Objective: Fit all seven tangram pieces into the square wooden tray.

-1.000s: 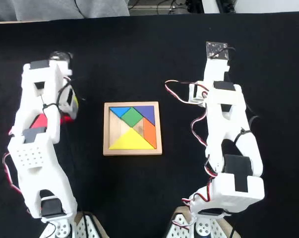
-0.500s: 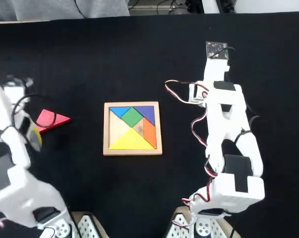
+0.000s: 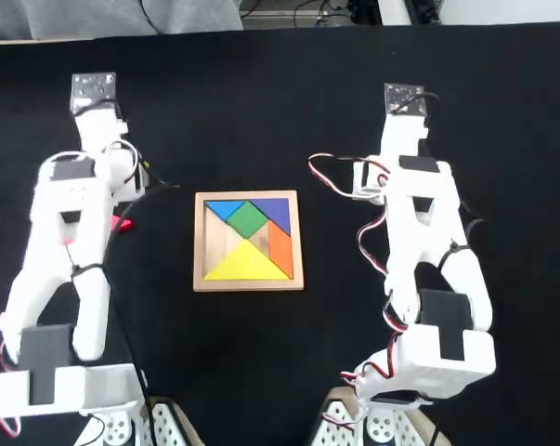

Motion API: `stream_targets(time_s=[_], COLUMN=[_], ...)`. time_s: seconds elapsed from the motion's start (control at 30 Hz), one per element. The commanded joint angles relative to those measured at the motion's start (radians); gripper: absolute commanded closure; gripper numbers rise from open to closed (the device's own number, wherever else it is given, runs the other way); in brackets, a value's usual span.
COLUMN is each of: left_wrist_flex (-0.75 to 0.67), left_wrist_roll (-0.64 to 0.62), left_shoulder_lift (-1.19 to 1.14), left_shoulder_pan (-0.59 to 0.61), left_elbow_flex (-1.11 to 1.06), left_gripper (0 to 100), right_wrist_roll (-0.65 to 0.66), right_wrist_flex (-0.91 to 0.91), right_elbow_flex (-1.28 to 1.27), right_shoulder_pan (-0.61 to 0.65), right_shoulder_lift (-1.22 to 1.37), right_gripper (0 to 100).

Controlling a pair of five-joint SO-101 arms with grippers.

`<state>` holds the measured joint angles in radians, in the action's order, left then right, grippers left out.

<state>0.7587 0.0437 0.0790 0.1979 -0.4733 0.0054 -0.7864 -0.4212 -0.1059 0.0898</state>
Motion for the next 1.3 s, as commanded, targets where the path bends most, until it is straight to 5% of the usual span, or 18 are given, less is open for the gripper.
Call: stream_targets(time_s=[0.0,0.3,0.53,0.8,0.97,1.13,1.27], left_wrist_flex=[-0.198,-0.203,0.117,0.408,0.419,0.098,-0.058], left_wrist_roll=[-0.014,0.1,0.316,0.621,0.388,0.135,0.126], left_shoulder_lift=[-0.04,-0.061,-0.071,-0.057,0.063,0.08,-0.041], left_shoulder_pan=[0.062,0.081,0.102,0.3,0.217,0.022,-0.05], left_elbow_flex=[-0.091,-0.231,-0.171,-0.111,0.058,0.051,0.008], left_gripper=[84,84,84,84,84,84,84], right_wrist_roll=[0.008,0.008,0.008,0.008,0.008,0.008,0.008], right_wrist_flex=[0.014,0.014,0.014,0.014,0.014,0.014,0.014], right_elbow_flex=[0.005,0.007,0.007,0.007,0.008,0.005,0.004], right_shoulder_pan=[-0.002,0.0,0.0,0.0,0.0,-0.002,-0.005], right_shoulder_lift=[-0.053,-0.053,-0.053,-0.053,-0.053,-0.053,-0.053], right_gripper=[95.3,95.3,95.3,95.3,95.3,95.3,95.3])
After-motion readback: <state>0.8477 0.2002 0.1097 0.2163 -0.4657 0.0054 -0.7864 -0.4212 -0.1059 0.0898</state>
